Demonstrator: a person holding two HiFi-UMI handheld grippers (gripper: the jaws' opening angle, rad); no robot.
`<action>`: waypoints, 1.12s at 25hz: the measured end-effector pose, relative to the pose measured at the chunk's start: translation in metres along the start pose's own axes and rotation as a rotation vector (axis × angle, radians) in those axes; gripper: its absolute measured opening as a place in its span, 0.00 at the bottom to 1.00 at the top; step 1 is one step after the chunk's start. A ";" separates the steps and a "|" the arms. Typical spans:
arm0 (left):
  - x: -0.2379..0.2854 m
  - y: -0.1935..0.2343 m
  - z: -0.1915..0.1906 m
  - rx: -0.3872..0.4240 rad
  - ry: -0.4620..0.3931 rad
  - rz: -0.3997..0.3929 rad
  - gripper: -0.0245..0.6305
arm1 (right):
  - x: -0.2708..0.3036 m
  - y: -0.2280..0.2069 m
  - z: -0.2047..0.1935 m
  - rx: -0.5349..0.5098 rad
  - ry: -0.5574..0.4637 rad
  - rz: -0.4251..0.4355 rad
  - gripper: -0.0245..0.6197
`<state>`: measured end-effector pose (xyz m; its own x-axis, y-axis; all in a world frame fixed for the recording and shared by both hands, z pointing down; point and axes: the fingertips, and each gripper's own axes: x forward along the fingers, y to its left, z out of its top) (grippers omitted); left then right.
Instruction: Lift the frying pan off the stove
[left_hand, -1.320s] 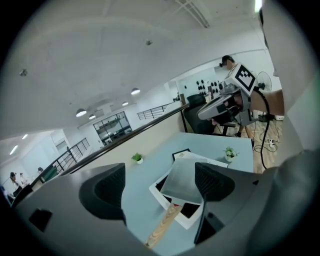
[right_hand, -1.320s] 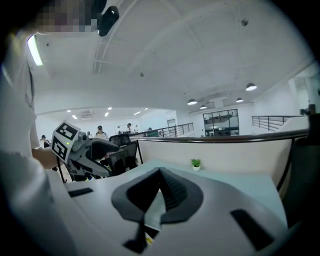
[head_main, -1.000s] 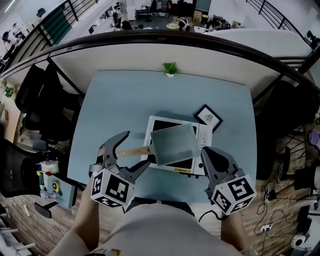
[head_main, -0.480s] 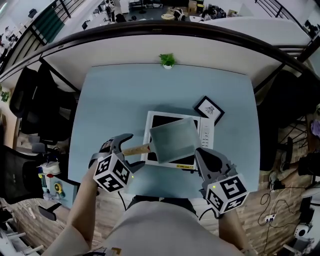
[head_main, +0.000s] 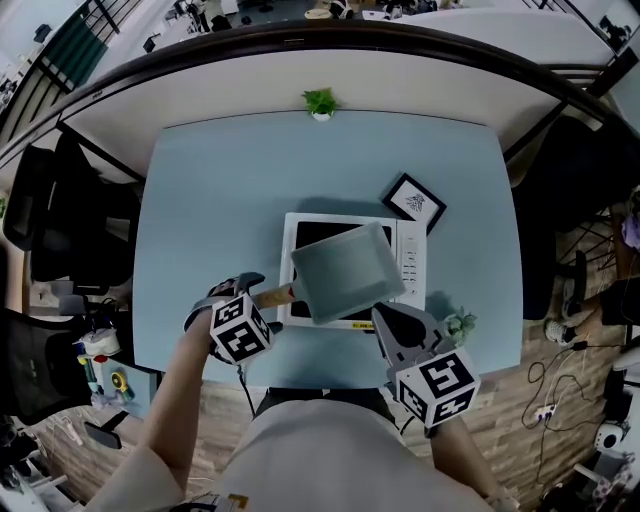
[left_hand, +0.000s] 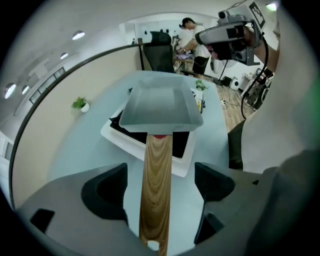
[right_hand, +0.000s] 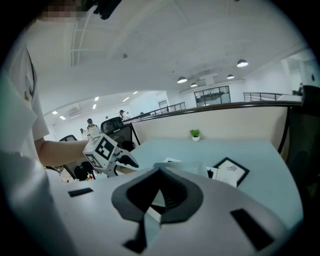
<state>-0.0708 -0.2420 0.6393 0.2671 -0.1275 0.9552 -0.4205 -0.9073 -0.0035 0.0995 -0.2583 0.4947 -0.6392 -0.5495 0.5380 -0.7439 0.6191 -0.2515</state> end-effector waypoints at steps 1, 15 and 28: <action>0.005 -0.001 -0.002 -0.009 0.012 -0.018 0.68 | 0.002 -0.001 -0.004 0.007 0.008 -0.002 0.04; 0.022 0.006 -0.011 -0.004 0.105 0.009 0.21 | 0.008 -0.019 -0.039 0.119 0.048 -0.049 0.04; 0.006 -0.016 -0.015 -0.214 0.062 0.052 0.15 | -0.013 -0.024 -0.026 0.091 0.008 -0.088 0.04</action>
<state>-0.0752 -0.2223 0.6491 0.1894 -0.1413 0.9717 -0.6087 -0.7934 0.0033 0.1308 -0.2520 0.5145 -0.5693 -0.5949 0.5674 -0.8120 0.5150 -0.2748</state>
